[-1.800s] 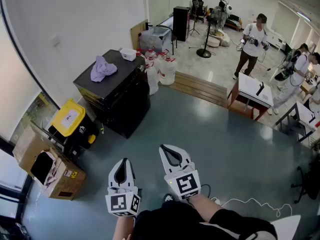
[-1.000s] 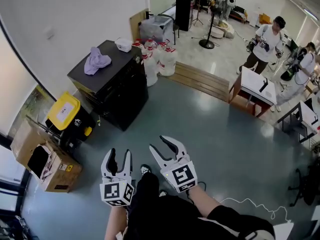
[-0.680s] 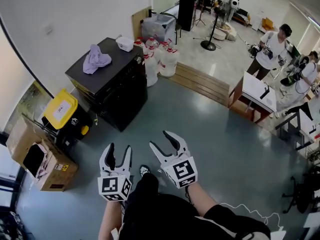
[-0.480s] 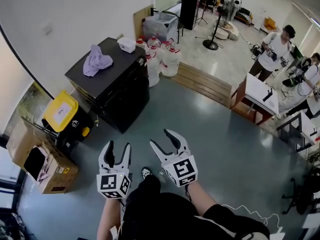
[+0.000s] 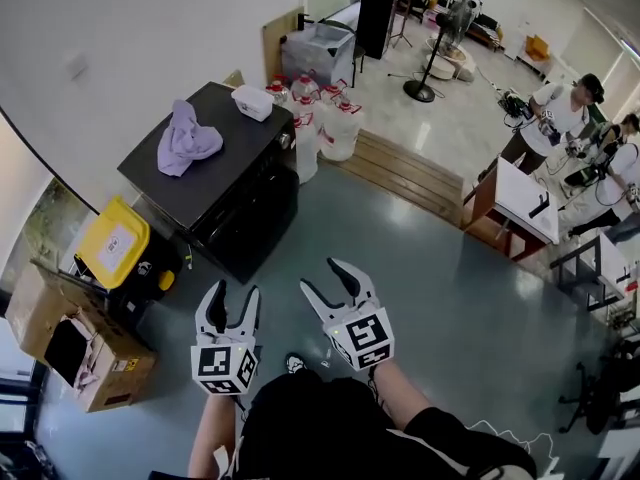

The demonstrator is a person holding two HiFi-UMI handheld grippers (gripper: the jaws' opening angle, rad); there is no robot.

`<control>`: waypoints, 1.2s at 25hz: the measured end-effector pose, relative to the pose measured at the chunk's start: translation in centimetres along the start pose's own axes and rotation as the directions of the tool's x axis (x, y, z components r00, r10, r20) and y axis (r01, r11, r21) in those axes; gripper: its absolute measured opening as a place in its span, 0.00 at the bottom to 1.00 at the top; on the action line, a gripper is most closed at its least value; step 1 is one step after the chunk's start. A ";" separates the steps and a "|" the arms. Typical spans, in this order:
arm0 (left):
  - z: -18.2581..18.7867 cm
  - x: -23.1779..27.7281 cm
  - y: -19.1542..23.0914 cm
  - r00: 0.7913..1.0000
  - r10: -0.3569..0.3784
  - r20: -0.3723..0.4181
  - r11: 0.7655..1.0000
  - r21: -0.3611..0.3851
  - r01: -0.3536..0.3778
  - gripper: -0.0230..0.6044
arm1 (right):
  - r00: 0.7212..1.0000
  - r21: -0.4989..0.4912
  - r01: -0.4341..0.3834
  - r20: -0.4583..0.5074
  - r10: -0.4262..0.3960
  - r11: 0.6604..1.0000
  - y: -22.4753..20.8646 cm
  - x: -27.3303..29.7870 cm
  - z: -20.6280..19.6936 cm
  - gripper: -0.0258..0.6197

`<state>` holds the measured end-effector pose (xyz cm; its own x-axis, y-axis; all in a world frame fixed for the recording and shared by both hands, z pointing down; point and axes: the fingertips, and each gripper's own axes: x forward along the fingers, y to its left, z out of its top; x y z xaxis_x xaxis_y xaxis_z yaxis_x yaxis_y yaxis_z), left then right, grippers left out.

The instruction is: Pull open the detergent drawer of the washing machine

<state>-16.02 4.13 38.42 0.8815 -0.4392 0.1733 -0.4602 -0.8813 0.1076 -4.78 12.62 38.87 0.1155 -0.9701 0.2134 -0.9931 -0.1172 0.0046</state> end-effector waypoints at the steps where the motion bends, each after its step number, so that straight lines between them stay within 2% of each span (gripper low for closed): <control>1: 0.1 0.6 0.8 1.000 0.004 0.000 1.000 0.001 -0.004 0.44 | 1.000 0.001 -0.003 -0.005 0.003 1.000 -0.3 1.0 0.0 0.44; 4: 0.0 2.4 3.2 1.000 0.027 -0.010 1.000 -0.007 -0.028 0.44 | 1.000 0.001 -0.023 -0.011 0.023 1.000 -0.8 4.0 0.1 0.44; 10: -1.6 5.5 8.0 0.992 0.113 -0.051 0.991 -0.069 -0.116 0.44 | 0.991 -0.006 -0.119 -0.069 0.118 0.993 -1.2 10.6 -0.6 0.44; 16: -3.3 9.3 13.4 0.968 0.239 -0.073 0.960 -0.130 -0.247 0.44 | 0.966 -0.011 -0.239 -0.108 0.236 0.971 -2.9 18.7 -1.0 0.44; 20: -3.2 12.8 16.5 0.948 0.307 -0.084 0.937 -0.147 -0.316 0.44 | 0.930 -0.071 -0.344 -0.161 0.329 0.936 -4.2 24.9 -1.2 0.44; 22: -3.9 14.0 17.9 0.930 0.350 -0.112 0.919 -0.152 -0.364 0.44 | 0.905 -0.078 -0.397 -0.200 0.376 0.914 -4.5 27.4 -1.8 0.44; 25: -5.4 15.5 19.8 0.897 0.413 -0.160 0.879 -0.187 -0.438 0.44 | 0.861 -0.076 -0.468 -0.264 0.435 0.881 -4.9 30.8 -3.1 0.44; 30: -9.9 17.1 21.4 0.836 0.472 -0.278 0.810 -0.237 -0.536 0.43 | 0.775 -0.042 -0.565 -0.368 0.513 0.824 -5.3 34.7 -6.2 0.44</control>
<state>-11.88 -20.49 53.36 0.4907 -0.7348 0.4683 -0.8705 -0.4371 0.2263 4.33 -19.08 52.31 -0.4275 -0.7339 0.5278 -0.8844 0.4606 -0.0760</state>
